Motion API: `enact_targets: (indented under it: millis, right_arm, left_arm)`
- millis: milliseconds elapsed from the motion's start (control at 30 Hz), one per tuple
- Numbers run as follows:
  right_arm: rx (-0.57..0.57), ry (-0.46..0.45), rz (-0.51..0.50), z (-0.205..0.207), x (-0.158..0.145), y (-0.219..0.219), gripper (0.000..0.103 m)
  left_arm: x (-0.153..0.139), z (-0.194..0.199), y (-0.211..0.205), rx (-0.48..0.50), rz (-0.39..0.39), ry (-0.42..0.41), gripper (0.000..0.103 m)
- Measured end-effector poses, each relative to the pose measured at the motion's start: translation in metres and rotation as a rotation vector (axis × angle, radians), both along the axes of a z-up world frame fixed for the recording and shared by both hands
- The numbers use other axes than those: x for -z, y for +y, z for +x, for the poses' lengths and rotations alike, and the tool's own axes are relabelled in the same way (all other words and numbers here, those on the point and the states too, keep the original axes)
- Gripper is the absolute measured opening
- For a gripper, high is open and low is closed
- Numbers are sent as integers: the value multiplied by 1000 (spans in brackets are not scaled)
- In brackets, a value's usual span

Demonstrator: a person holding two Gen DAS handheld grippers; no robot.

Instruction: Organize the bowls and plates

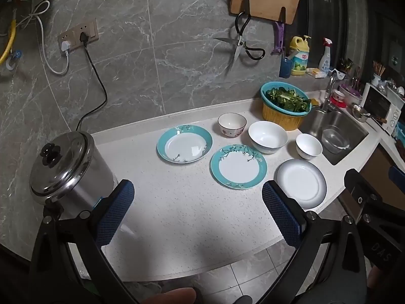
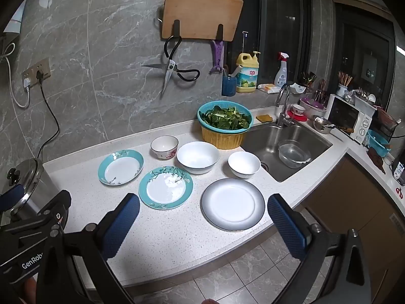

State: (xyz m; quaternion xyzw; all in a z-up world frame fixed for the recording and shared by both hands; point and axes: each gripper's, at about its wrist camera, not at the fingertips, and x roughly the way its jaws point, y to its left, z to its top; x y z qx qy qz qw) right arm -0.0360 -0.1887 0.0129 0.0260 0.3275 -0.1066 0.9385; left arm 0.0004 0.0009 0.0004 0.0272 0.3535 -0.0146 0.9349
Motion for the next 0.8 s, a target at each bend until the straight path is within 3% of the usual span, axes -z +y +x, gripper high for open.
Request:
enact_targets:
  millis: [800]
  right_arm:
    - [1, -7, -1, -1, 0, -1, 103]
  left_arm:
    - [5, 1, -9, -1, 12, -5, 103]
